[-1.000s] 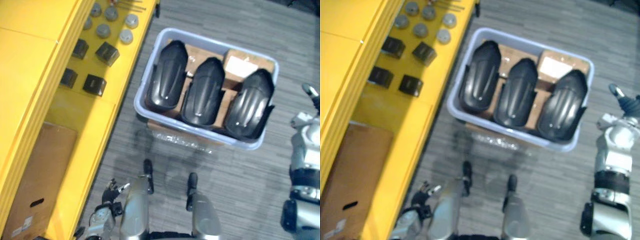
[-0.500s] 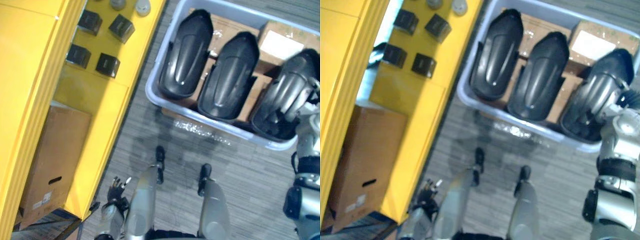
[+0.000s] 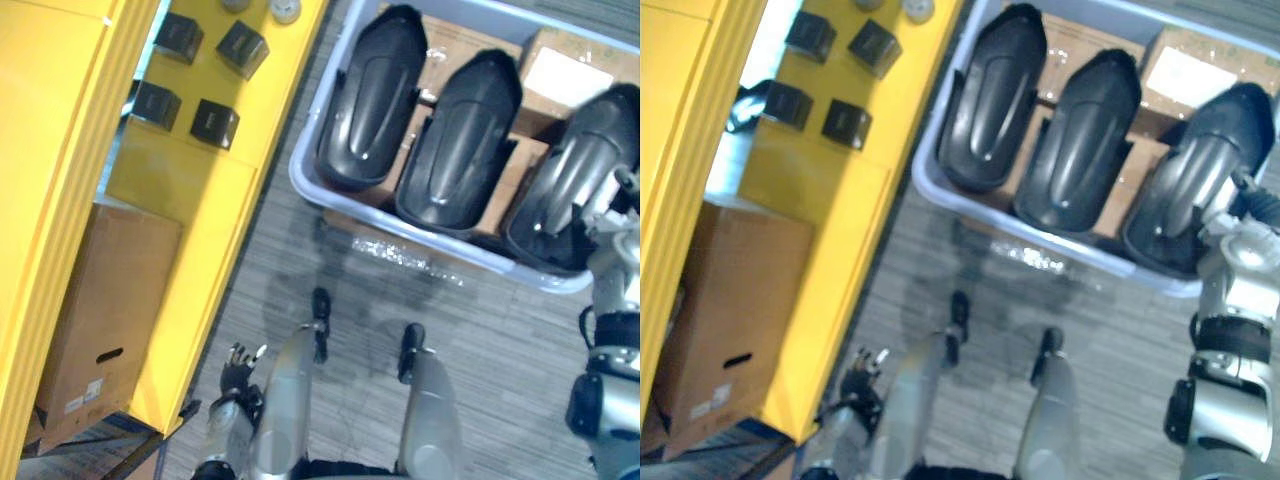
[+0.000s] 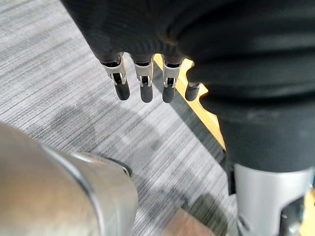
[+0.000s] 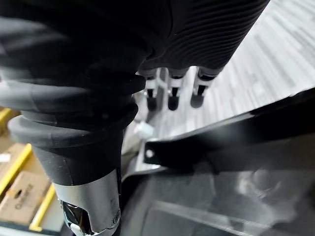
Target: Walk over and take plastic housings, then place them on the shelf
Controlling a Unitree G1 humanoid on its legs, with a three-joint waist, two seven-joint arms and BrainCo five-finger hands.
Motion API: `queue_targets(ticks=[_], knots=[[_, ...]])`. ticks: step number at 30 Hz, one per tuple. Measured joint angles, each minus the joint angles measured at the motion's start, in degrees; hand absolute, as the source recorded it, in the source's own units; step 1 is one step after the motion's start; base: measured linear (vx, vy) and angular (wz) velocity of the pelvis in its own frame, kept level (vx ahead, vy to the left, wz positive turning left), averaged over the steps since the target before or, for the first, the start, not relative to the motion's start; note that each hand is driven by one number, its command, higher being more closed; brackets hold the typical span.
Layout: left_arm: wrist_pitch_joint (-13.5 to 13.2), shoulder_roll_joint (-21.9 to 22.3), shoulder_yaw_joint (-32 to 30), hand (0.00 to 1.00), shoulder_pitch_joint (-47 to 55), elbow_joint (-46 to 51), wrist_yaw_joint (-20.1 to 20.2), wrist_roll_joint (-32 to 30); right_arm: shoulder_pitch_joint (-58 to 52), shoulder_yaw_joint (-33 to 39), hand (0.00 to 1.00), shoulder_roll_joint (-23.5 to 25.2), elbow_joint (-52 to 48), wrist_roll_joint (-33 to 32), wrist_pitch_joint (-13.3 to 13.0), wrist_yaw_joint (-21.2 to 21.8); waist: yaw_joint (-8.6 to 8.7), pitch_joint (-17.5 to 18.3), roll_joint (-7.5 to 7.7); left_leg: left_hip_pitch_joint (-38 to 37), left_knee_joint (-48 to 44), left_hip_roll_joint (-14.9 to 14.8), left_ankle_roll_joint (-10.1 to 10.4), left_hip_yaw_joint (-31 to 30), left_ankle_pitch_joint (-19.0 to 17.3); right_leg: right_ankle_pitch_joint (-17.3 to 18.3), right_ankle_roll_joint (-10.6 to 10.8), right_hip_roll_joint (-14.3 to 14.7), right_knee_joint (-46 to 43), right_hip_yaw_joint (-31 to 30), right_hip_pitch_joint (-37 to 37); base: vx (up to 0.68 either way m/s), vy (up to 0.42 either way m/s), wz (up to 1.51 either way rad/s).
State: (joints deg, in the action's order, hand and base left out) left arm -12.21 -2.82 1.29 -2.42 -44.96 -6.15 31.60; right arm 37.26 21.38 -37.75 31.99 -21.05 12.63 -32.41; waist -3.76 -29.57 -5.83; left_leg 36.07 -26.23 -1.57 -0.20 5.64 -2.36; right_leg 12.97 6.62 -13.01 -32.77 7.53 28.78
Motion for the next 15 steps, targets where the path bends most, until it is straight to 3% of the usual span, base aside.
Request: queue_targets(ticks=[10, 11, 15], knots=[[-0.07, -0.22, 0.08, 0.00, 0.07, -0.04, -0.03, 1.97, -0.92, -1.77, 0.00, 2.02, 0.23, 1.95, 3.38, 5.67, 0.19, -0.03, 0.17, -0.09, 0.87, 0.05, 0.00, 0.74, 0.21, -0.01, 0.00, -0.33, -0.69, -0.38, 0.85, 0.01, -0.008, -0.01], [-0.07, -0.28, 0.07, 0.00, 0.11, -0.05, -0.04, 2.18, -0.88, -1.78, 1.00, 1.93, 0.24, 2.31, 3.79, 6.08, 0.20, -0.04, 0.23, -0.08, 0.98, 0.09, 0.02, 0.78, 0.25, 0.00, 0.00, -0.40, -0.74, -0.35, 0.94, 0.00, 0.000, 0.00], [-0.10, -0.39, 0.08, 0.00, 0.12, -0.21, -0.06, 2.21, -0.15, -1.94, 1.00, 1.27, 2.36, 3.56, 4.20, 6.41, 0.33, -0.04, 0.25, -0.08, 1.22, 0.32, -0.01, 0.77, 0.41, 0.00, -0.01, -0.78, -1.00, 0.07, 1.08, 0.00, 0.000, 0.00]])
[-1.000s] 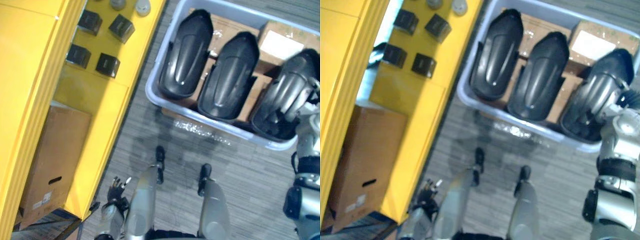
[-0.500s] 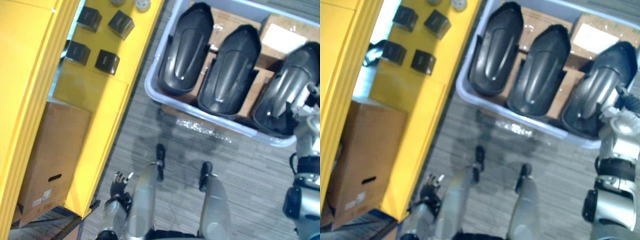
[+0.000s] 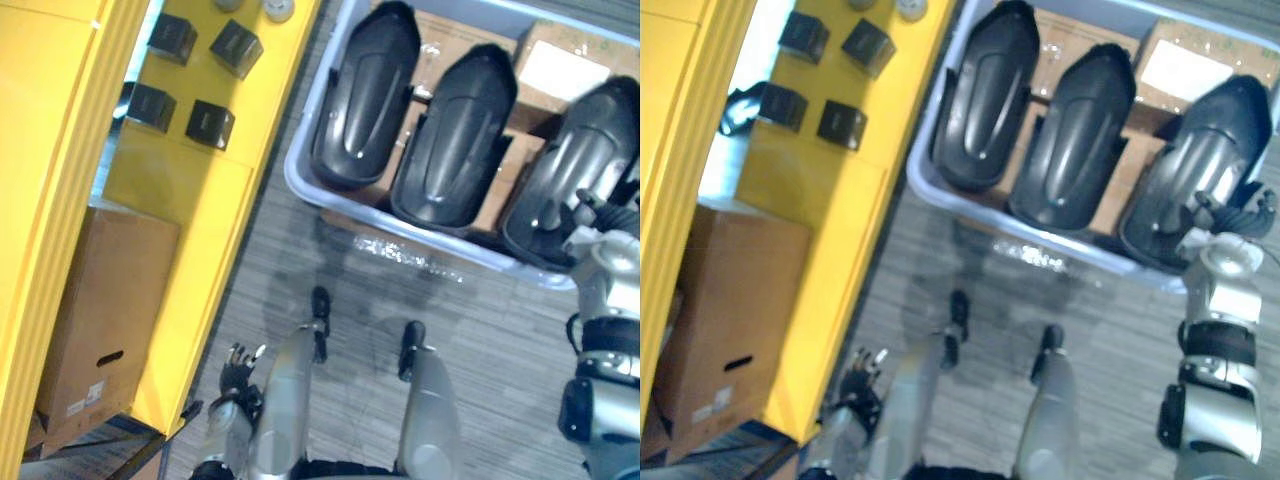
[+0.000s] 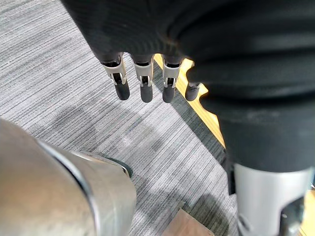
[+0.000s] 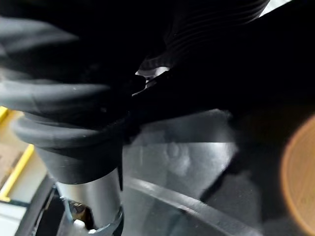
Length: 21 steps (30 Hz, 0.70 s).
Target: Walk over and take plastic housings, then place them on the shelf
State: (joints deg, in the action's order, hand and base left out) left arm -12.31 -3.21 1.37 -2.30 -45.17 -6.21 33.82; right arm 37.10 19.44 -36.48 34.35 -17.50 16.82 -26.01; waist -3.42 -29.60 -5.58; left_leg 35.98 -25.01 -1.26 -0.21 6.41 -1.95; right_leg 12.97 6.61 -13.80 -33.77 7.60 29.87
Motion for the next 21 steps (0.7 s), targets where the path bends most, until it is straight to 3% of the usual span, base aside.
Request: queue_targets(ticks=[7, 15, 21], knots=[[-0.30, -0.35, 0.09, 0.00, 0.01, -0.54, 0.02, 0.05, 2.13, -2.04, 1.00, -2.38, 5.14, 4.59, 2.22, 0.29, 0.44, 0.08, 0.19, 0.02, 0.38, 0.08, 0.25, -0.13, 0.34, 0.27, -0.31, -0.11, -0.71, 0.17, 0.46, 0.00, -0.005, 0.00], [-2.65, -1.06, 2.25, 0.00, 0.03, 0.03, -0.06, 0.05, 2.77, -4.30, 1.00, -3.00, 8.11, 8.89, 4.11, -0.27, 0.44, 0.41, 0.85, 0.29, 0.25, 0.10, 0.51, -0.48, 0.52, 0.80, -0.55, -0.15, -1.73, 0.32, 1.03, 0.00, -0.018, 0.01], [-4.15, -1.46, 4.01, 0.00, 0.04, 3.21, -0.25, 0.17, 2.30, -4.96, 1.00, -2.98, 9.73, 11.70, 3.48, -0.76, 0.25, 0.49, 1.02, 1.27, -1.16, 0.18, 0.51, -1.75, 0.51, 1.50, -0.75, -0.28, -2.73, 1.48, 1.01, -0.01, -0.025, 0.10]])
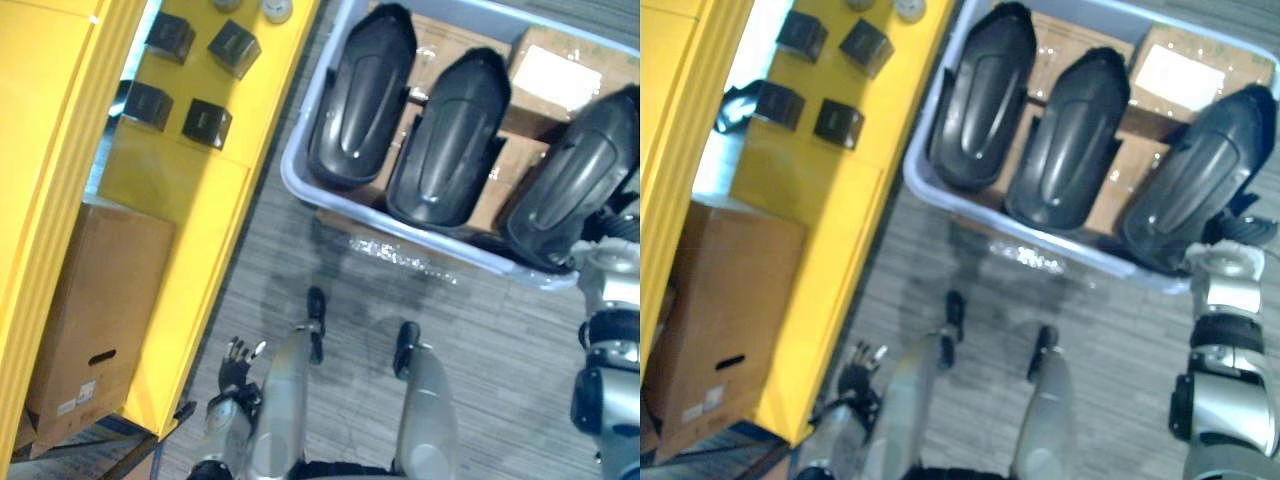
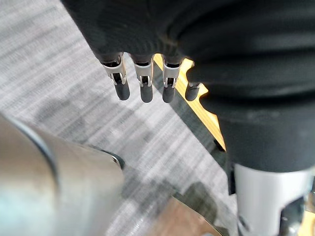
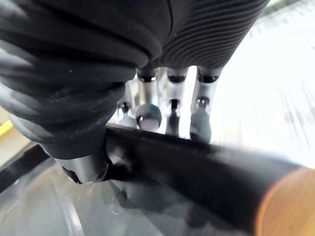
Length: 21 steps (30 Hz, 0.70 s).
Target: Walk over and take plastic housings, then place them on the shelf
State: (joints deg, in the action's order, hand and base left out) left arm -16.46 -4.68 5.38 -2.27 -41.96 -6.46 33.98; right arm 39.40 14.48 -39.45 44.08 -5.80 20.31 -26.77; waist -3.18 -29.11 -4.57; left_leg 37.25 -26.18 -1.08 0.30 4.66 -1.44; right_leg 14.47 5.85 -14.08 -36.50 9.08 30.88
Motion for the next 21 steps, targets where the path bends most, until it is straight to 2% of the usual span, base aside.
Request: queue_targets(ticks=[8, 13, 17, 21], knots=[[-1.54, 0.35, 0.49, 0.00, 0.01, 6.08, 0.38, 6.11, -2.31, -1.29, 1.00, 0.13, -0.32, 2.20, -2.05, -0.70, -0.60, 0.02, 0.03, 0.69, -0.77, -0.06, 0.19, -1.36, 0.21, 0.05, -0.06, 0.19, -0.33, 1.53, -0.58, -0.01, -0.018, 0.07], [-2.67, 0.27, 0.30, 0.00, 0.03, 10.77, 0.36, 6.68, -2.72, -2.50, 1.00, 1.92, -3.32, 3.28, -3.10, -1.94, -1.51, 0.21, 0.42, 0.72, -1.57, -0.22, 0.19, -2.18, 0.21, 0.02, -0.08, 0.55, -0.29, 2.23, -1.70, 0.01, -0.018, 0.07], [-3.91, 0.15, 0.03, 0.00, 0.17, 12.72, 0.24, 6.70, -2.98, -1.96, 1.00, 1.91, -4.24, 3.48, -3.11, -3.83, -1.61, 0.35, 0.69, 0.63, -1.90, -0.38, 0.17, -2.67, 0.18, -0.01, -0.12, 0.81, 0.09, 3.21, -2.73, 0.00, -0.010, 0.07], [-5.58, 0.06, -0.13, 0.00, 0.25, 16.95, 0.10, 7.96, -3.27, -2.32, 1.00, 1.91, -9.34, 6.07, -3.74, -4.46, -1.77, 0.41, 0.82, 0.42, -1.89, -0.73, 0.19, -2.54, 0.19, -0.21, -0.27, 1.08, 0.33, 3.30, -3.02, 0.00, 0.000, 0.00]])
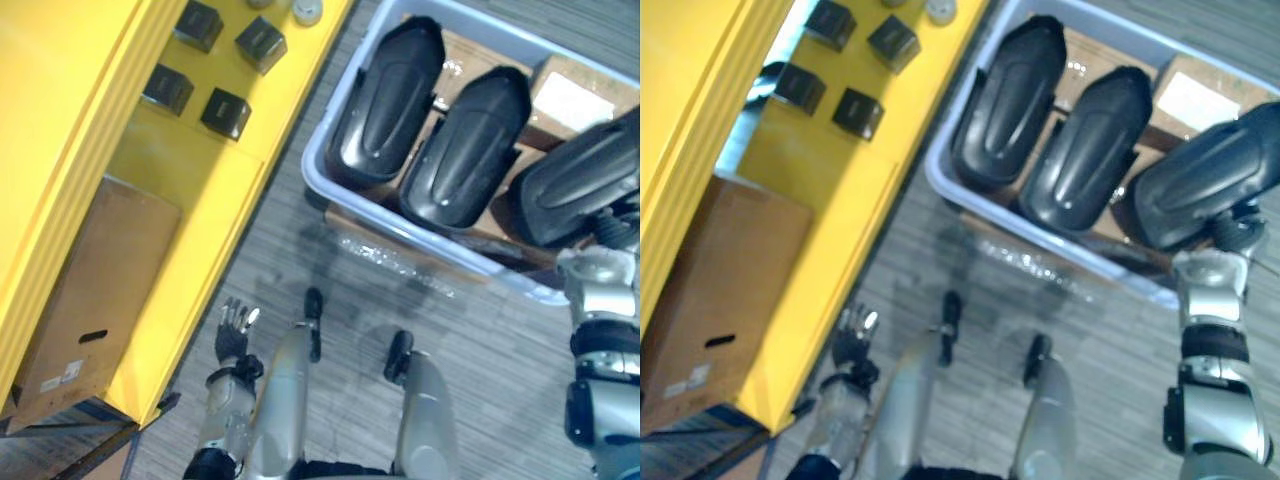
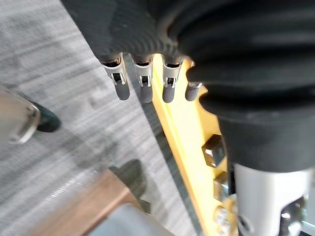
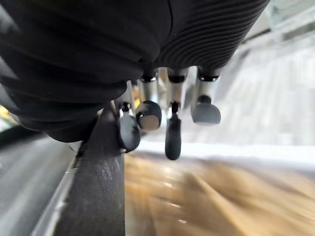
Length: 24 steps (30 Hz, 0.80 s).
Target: Walk over and take plastic housings, then place them on the shelf
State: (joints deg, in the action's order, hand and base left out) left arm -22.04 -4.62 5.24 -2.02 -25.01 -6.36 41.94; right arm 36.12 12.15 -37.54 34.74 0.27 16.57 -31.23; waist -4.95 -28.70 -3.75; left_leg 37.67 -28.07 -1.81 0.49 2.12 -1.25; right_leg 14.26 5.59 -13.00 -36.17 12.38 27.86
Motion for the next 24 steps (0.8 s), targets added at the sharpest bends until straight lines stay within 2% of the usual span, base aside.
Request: queue_targets(ticks=[2, 6, 10, 14, 17, 18, 20, 21, 23, 24], knots=[[-1.68, -0.01, 0.02, 0.00, 0.08, 3.59, -0.98, -0.28, 0.02, -0.05, 1.00, 0.00, -0.91, 0.93, -0.13, 0.00, -0.63, 0.18, 0.34, -0.05, 0.03, -0.38, 0.04, 0.07, 0.02, -0.13, -0.17, 0.28, 0.32, 0.27, -0.25, 0.00, 0.000, 0.00], [-1.82, -0.20, 0.49, 0.00, 0.40, 10.05, -2.73, -1.65, -0.80, -0.04, 1.00, 0.01, -1.12, 1.05, 0.06, -0.08, -0.68, 0.31, 0.65, -1.31, 0.71, -0.55, 0.03, 0.12, 0.02, -0.47, -0.07, 0.45, 1.82, 0.99, -2.25, 0.03, -0.011, 0.06], [-3.01, -2.61, 1.98, 0.00, 0.69, 19.22, -2.90, -3.41, -2.93, 0.18, 1.00, 0.01, -3.74, 1.04, 0.32, -0.70, -0.54, 0.55, 1.20, -2.16, 1.69, -0.67, 0.09, -0.02, 0.07, -1.19, 0.09, 0.89, 4.03, 1.44, -3.80, 0.05, 0.004, 0.01], [-3.00, -3.63, 2.91, 0.00, 0.94, 26.00, -3.64, -9.90, -4.77, 0.25, 1.00, 0.02, -6.90, 1.50, 1.73, -1.30, -0.56, 0.54, 1.26, -4.31, 2.94, -0.56, 0.10, 0.19, 0.07, -1.49, 0.23, 1.01, 5.77, 1.55, -6.15, 0.06, -0.002, 0.00], [-2.26, -5.16, 3.00, 0.00, -0.15, 32.26, -5.01, -18.04, -5.06, 0.58, 1.00, 0.02, -9.31, 4.05, 2.06, -1.30, -0.36, 0.66, 1.48, -5.31, 3.65, -0.60, 0.25, 0.18, 0.15, -1.57, 0.17, 1.12, 6.42, 1.71, -7.04, 0.04, -0.024, 0.00], [-0.44, -6.74, 3.60, 0.00, -2.05, 34.45, -5.70, -21.98, -5.03, 1.04, 1.00, 0.01, -9.88, 5.33, 2.14, -1.28, -0.32, 0.66, 1.48, -5.85, 3.64, -0.60, 0.26, 0.13, 0.14, -1.57, 0.17, 1.11, 6.62, 1.86, -7.79, 0.04, -0.020, 0.04], [2.17, -9.61, 4.02, 0.00, -5.08, 36.87, -5.78, -25.57, -5.07, 1.28, 1.00, -0.02, -11.64, 7.44, 2.26, -1.23, -0.22, 0.76, 1.67, -6.18, 3.60, -0.60, 0.28, 0.16, 0.11, -1.58, 0.19, 1.10, 6.74, 1.92, -8.21, 0.02, -0.009, 0.02], [3.28, -10.76, 4.02, 0.00, -6.30, 37.68, -5.75, -26.72, -5.07, 1.28, 1.00, -0.05, -12.64, 8.03, 2.27, -1.16, -0.12, 0.77, 1.69, -6.25, 3.57, -0.60, 0.28, 0.16, 0.11, -1.60, 0.21, 1.10, 6.75, 1.93, -8.31, 0.00, 0.000, 0.00], [8.02, -14.79, 3.74, 0.00, -12.05, 38.92, -3.78, -26.89, -5.31, 1.20, 1.00, -0.07, -16.50, 10.81, 2.23, -0.17, 0.33, 0.77, 1.69, -7.43, 3.61, -0.58, 0.30, 0.23, 0.01, -1.67, 0.35, 1.08, 7.08, 1.99, -9.73, 0.00, 0.000, 0.00], [9.08, -15.69, 3.74, 0.00, -13.18, 39.20, -3.15, -26.67, -5.56, 1.18, 1.00, -0.06, -17.42, 11.38, 2.13, 0.22, 0.47, 0.85, 1.82, -7.79, 3.63, -0.60, 0.37, 0.25, -0.16, -1.69, 0.39, 1.09, 7.28, 2.00, -10.16, 0.00, 0.000, 0.00]])
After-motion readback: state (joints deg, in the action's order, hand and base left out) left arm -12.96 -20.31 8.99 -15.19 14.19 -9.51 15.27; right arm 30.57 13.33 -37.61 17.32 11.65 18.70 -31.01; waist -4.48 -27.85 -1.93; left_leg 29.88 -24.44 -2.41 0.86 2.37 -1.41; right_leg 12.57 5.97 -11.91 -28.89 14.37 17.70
